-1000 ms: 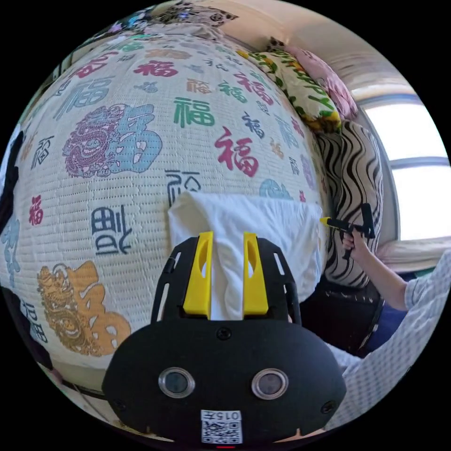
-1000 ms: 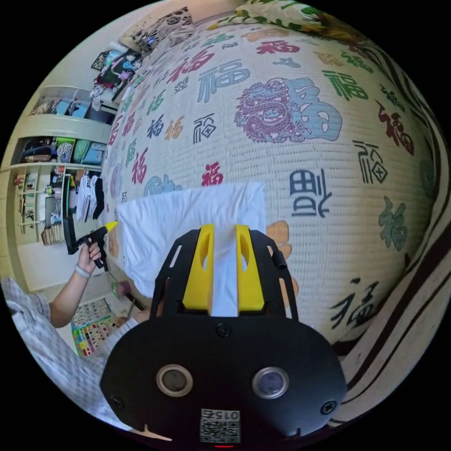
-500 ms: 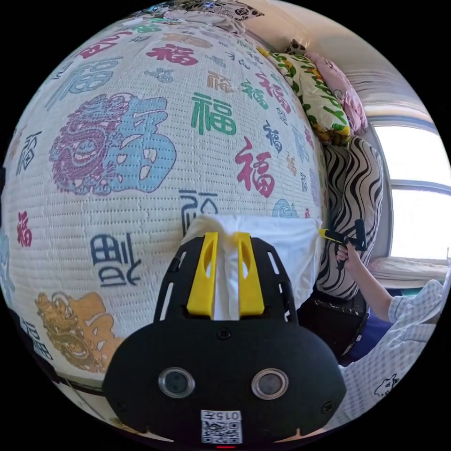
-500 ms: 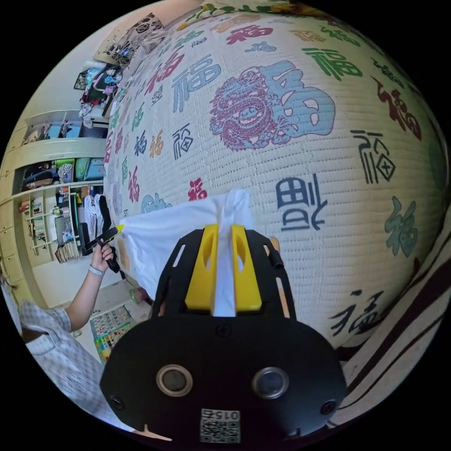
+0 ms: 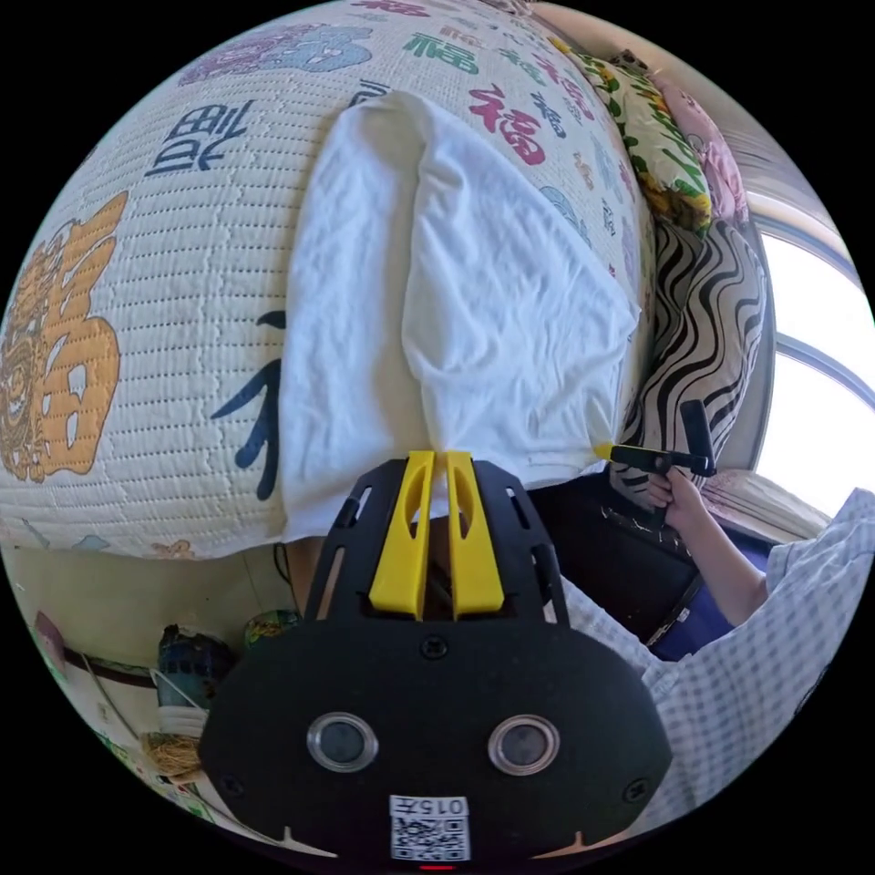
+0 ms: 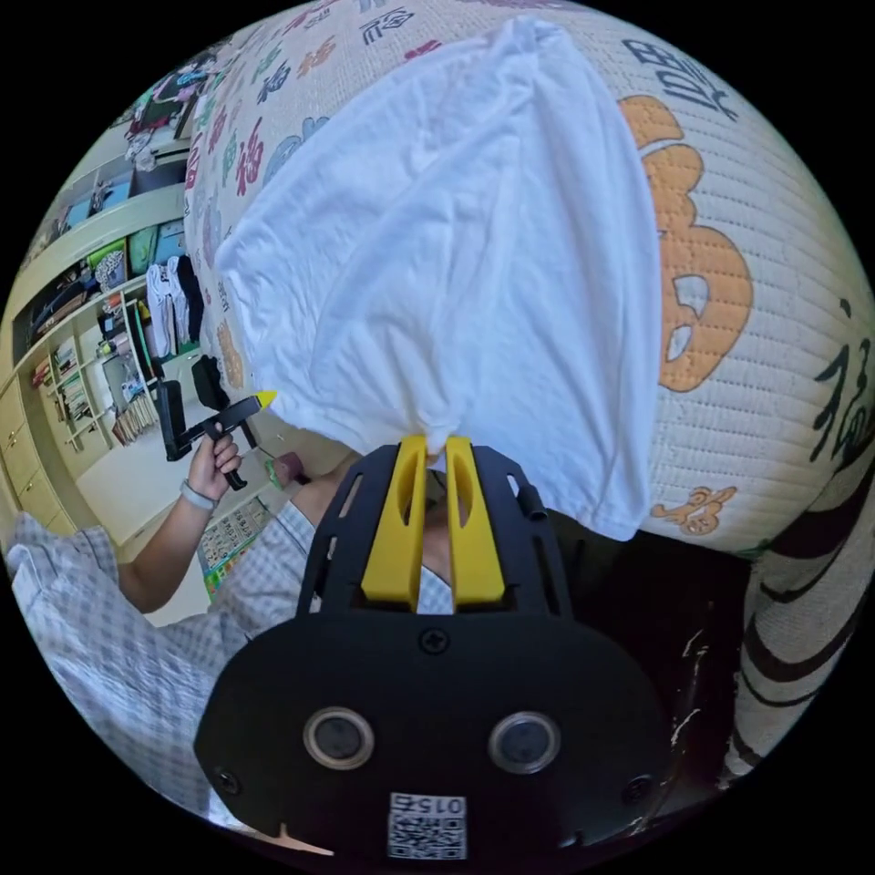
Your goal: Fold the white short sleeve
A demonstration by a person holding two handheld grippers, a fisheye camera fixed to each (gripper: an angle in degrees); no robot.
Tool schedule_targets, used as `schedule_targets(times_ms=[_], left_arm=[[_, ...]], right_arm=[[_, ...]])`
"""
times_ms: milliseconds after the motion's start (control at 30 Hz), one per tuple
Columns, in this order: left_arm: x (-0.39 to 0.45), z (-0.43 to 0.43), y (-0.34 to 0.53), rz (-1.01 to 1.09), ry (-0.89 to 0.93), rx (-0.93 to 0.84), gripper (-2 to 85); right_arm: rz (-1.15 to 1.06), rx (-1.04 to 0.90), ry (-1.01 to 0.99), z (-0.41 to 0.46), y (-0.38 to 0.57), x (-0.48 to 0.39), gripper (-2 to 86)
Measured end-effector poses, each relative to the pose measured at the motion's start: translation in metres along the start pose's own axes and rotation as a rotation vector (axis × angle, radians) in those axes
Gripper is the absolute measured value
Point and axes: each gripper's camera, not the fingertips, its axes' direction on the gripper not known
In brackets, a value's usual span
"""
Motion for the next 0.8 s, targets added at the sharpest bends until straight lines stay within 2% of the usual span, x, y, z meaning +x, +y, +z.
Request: schedule_targets(times_ms=[200,267,367,500,567,667,800], left_arm=[[-0.001,0.0,0.027,0.046,0.0,-0.018,2.2],[-0.006,0.014,0.029,0.029,-0.061,-0.04,3.6],[-0.014,0.014,0.036,-0.003,-0.052,-0.059,5.1],[-0.009,-0.022,0.045,0.03,-0.122,0.016,4.6],[0.009,-0.046,0.033,0.127,-0.128,0.119,4.6],[0.032,-0.046,-0.007,0.253,-0.073,0.181,4.6],[0.045,-0.018,-0.061,0.333,-0.101,0.163,2.4]], right_arm=[[0.0,0.001,0.016,-0.008,-0.001,0.019,4.0],[-0.018,-0.043,0.075,0.007,-0.01,0.02,5.4],[0.004,-0.078,0.18,0.018,-0.011,0.019,6.0],[0.005,0.045,0.214,-0.006,-0.004,0.011,5.8],[-0.088,0.17,0.224,-0.025,-0.015,-0.013,4.9],[-0.254,0.24,0.226,-0.022,-0.054,-0.05,1.4],[-0.357,0.196,0.283,0.009,-0.11,-0.077,-0.1]])
